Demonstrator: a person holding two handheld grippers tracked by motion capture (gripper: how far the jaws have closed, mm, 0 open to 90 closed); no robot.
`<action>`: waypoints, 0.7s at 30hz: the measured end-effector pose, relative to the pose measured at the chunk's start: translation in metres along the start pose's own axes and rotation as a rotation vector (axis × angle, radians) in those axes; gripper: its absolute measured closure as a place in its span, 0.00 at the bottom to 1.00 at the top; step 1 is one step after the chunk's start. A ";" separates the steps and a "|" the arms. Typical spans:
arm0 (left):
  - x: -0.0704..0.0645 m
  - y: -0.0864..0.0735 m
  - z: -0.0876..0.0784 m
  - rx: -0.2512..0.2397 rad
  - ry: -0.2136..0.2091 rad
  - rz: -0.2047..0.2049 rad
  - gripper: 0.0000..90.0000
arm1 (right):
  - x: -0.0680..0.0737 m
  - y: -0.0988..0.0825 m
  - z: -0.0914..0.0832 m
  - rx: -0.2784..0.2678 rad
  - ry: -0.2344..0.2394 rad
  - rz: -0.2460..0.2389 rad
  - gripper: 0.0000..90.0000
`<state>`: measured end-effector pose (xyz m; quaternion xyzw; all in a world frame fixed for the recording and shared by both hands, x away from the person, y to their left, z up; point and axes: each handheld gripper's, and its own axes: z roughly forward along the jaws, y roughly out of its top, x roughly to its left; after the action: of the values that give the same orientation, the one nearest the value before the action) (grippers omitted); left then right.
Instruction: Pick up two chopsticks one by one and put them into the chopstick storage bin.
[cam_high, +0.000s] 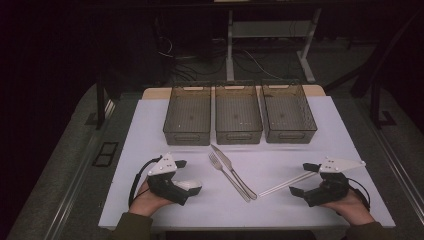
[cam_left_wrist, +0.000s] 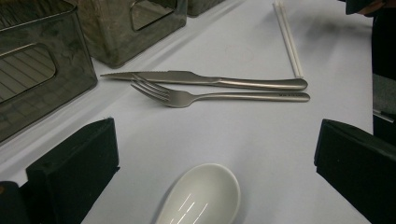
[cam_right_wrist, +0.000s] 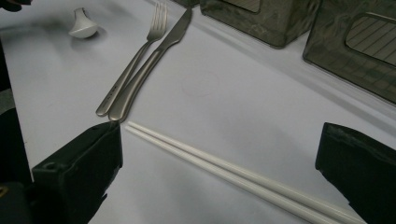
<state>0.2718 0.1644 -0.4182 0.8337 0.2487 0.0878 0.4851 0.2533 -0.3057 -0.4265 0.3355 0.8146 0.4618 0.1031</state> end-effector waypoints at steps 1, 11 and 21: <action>0.000 0.000 0.000 -0.004 -0.001 -0.002 0.00 | 0.000 0.000 0.000 -0.001 0.001 -0.002 0.01; 0.001 -0.001 0.001 0.000 -0.012 -0.013 0.00 | 0.002 0.002 0.002 0.037 0.051 -0.015 0.18; 0.001 -0.002 0.000 0.001 -0.014 -0.016 0.00 | 0.011 0.006 0.016 0.072 0.117 -0.049 0.54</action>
<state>0.2721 0.1655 -0.4202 0.8325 0.2522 0.0779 0.4872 0.2550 -0.2851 -0.4292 0.2916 0.8433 0.4481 0.0544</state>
